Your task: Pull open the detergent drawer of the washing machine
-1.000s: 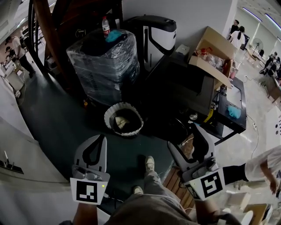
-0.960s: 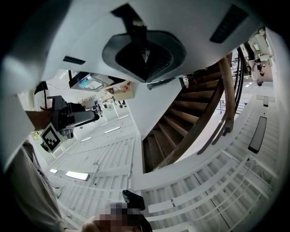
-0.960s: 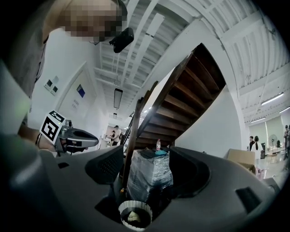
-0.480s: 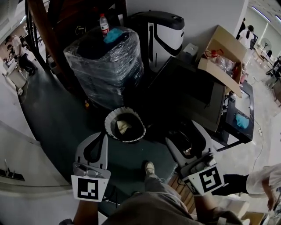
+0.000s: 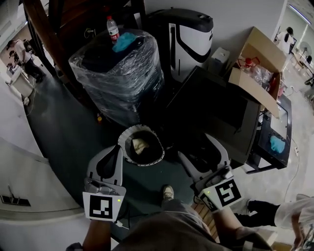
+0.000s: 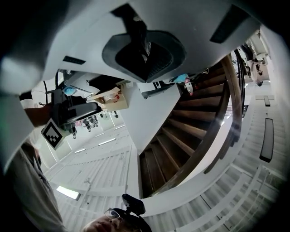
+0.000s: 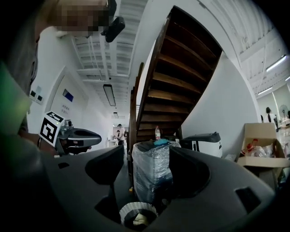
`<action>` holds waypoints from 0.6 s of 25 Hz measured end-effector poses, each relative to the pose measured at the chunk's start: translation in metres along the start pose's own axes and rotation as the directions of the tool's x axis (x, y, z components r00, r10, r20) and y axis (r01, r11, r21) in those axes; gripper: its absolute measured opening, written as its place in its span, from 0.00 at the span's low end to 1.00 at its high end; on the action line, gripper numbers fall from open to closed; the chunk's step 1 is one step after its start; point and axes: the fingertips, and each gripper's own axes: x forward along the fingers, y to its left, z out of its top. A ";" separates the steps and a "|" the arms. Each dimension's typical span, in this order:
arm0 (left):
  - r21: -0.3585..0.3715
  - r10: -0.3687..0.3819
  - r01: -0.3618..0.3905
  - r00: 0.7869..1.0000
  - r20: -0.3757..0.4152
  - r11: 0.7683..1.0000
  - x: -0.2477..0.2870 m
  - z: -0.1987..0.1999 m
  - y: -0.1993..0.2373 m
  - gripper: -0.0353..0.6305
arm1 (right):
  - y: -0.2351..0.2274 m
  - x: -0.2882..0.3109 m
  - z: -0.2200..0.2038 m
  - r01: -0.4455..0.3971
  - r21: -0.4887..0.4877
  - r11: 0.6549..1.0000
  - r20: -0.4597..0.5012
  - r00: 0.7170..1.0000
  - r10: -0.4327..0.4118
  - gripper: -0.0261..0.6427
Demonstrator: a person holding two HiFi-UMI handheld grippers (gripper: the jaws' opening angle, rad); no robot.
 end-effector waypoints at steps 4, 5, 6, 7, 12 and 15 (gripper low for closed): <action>0.007 -0.012 0.013 1.000 -0.023 1.000 0.032 -0.010 -0.006 0.08 | -0.019 0.019 -0.028 -0.014 0.070 0.997 -0.042 0.999 0.017 0.50; 0.005 -0.015 0.015 0.999 -0.031 1.000 0.040 -0.014 -0.007 0.08 | -0.023 0.024 -0.035 -0.013 0.091 0.996 -0.049 0.999 0.018 0.50; 0.002 -0.018 0.018 0.999 -0.037 1.000 0.047 -0.017 -0.009 0.08 | -0.027 0.028 -0.043 -0.011 0.113 0.994 -0.055 0.998 0.018 0.50; -0.002 -0.022 0.022 0.999 -0.043 1.000 0.054 -0.020 -0.010 0.08 | -0.031 0.032 -0.050 -0.009 0.135 0.991 -0.060 0.998 0.017 0.50; -0.014 -0.038 0.038 0.997 -0.059 0.999 0.085 -0.038 -0.017 0.08 | -0.046 0.048 -0.087 0.026 0.258 0.966 -0.082 0.997 -0.005 0.50; -0.019 -0.054 0.053 0.996 -0.074 0.998 0.100 -0.049 -0.021 0.08 | -0.056 0.052 -0.106 0.069 0.368 0.927 -0.087 0.995 -0.039 0.50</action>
